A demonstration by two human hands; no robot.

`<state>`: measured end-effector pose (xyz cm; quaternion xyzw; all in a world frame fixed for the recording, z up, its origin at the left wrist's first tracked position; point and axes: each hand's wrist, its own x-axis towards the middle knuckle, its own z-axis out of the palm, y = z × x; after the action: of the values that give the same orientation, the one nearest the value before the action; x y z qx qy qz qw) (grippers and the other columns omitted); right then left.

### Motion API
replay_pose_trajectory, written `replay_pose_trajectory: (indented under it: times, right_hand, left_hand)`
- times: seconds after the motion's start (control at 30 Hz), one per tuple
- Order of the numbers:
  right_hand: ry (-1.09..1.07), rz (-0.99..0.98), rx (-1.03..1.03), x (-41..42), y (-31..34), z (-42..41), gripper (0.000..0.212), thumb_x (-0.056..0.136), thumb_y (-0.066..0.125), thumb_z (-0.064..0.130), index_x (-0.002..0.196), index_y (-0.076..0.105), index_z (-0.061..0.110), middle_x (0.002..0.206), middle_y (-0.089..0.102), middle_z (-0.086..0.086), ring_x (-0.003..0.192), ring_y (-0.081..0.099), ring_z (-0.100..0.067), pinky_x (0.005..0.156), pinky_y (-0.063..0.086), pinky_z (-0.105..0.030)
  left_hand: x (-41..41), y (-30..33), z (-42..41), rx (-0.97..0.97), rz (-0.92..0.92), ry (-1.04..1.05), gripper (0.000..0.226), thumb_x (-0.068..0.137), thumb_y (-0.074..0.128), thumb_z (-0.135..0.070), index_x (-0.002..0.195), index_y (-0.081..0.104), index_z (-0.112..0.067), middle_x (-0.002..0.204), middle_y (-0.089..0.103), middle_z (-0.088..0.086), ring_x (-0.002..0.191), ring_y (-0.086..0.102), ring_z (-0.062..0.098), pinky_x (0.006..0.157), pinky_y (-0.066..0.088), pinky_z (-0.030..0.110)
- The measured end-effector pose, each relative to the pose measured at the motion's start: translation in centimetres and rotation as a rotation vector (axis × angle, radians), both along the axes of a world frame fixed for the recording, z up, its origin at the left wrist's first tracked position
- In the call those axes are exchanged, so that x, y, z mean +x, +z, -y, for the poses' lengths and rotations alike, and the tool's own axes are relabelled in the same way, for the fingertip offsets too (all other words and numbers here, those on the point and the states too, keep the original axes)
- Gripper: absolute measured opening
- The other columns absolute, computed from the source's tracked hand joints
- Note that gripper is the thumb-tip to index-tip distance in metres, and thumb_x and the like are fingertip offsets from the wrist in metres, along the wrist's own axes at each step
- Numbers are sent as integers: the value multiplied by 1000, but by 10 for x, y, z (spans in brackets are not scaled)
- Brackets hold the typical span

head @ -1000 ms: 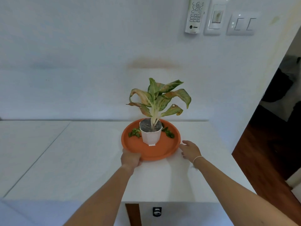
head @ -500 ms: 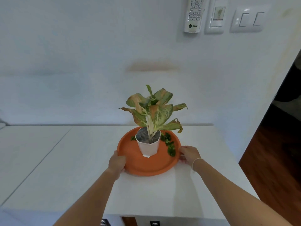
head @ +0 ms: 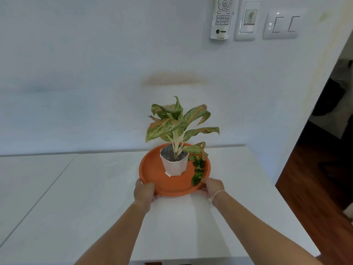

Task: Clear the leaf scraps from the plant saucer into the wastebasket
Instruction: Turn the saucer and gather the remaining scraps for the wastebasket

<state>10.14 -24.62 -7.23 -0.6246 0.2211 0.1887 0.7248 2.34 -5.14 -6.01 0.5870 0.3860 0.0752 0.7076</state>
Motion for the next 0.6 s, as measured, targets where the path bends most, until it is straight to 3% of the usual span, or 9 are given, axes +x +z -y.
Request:
replay_pose_trajectory:
  times: [0.13,0.3,0.4,0.5,0.6]
  right_hand:
    - [14,-11,27,-10,3,-5,10,83,51,-2,76,57,-1,70,62,-18,60,62,-29,59,57,-39]
    - [94,8,11,-10,7,5,8,80,59,4,75,60,-2,70,65,-20,60,65,-31,56,58,-38]
    - [61,42,15,-5,10,11,10,81,59,4,73,62,-1,67,66,-20,57,66,-31,49,58,-34]
    - [17,65,-19,1,12,18,13,83,57,4,71,62,1,67,67,-18,55,66,-29,49,57,-35]
    - [7,53,-55,3,13,22,15,83,54,1,71,62,2,63,66,-14,44,66,-21,38,52,-27]
  left_hand:
    - [1,-4,11,45,-22,101,63,82,47,0,140,28,-15,128,49,15,104,59,43,57,54,34]
    - [4,-3,-1,103,-56,109,54,83,46,2,134,33,-10,127,47,17,87,58,36,52,52,32]
    - [4,-4,-15,184,-80,88,55,84,44,1,137,36,-10,128,51,18,83,59,33,62,56,37]
    - [6,-5,-28,236,-109,50,53,88,41,-2,139,38,-13,134,52,17,107,58,40,84,56,46]
    - [7,-6,-36,221,-81,-10,52,90,38,-1,141,38,-12,136,51,16,106,58,40,81,54,45]
